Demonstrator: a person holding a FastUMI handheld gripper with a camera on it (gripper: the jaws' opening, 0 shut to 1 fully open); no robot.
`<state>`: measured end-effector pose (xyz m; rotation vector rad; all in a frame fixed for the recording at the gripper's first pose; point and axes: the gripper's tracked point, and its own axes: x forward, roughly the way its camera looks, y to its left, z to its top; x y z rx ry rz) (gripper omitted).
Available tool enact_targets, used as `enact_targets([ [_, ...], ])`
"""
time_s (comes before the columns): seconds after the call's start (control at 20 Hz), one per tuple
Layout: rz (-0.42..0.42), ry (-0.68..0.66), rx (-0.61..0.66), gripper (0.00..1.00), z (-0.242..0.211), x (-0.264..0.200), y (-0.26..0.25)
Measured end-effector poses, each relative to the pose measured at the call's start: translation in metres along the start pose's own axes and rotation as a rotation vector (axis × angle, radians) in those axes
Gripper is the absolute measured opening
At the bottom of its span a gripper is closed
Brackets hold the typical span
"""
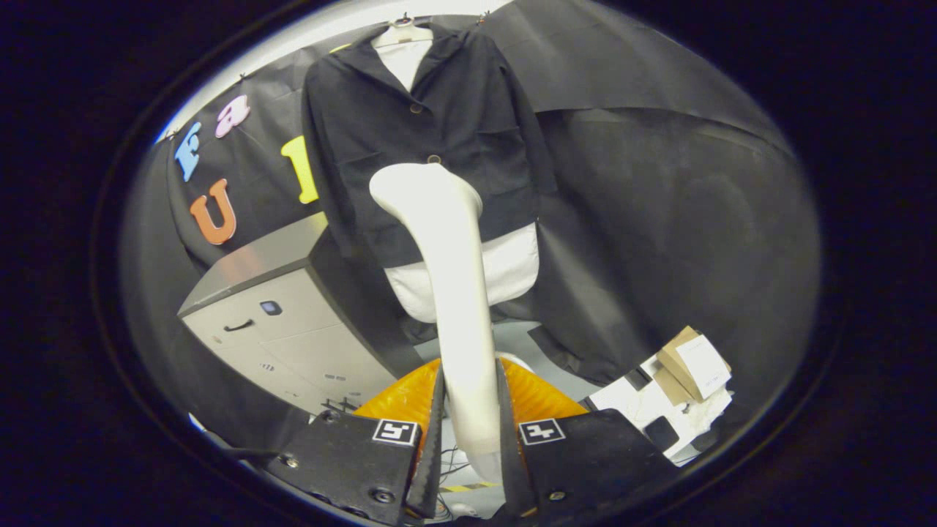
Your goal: Iron the clothes twice with a garment steamer, once on the left side and once on the right side.
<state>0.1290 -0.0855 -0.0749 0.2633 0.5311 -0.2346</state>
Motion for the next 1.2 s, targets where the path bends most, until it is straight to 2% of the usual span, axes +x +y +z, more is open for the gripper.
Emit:
enact_targets([
  [0.3, 0.052, -0.046, -0.091, 0.37, -0.031, -0.076, 0.043],
  [0.6, 0.116, -0.052, -0.22, 0.37, -0.073, -0.124, 0.107],
  [0.9, 0.199, -0.009, -0.291, 0.37, -0.128, -0.143, 0.161],
  [1.2, 0.207, 0.041, -0.296, 0.37, -0.142, -0.143, 0.16],
])
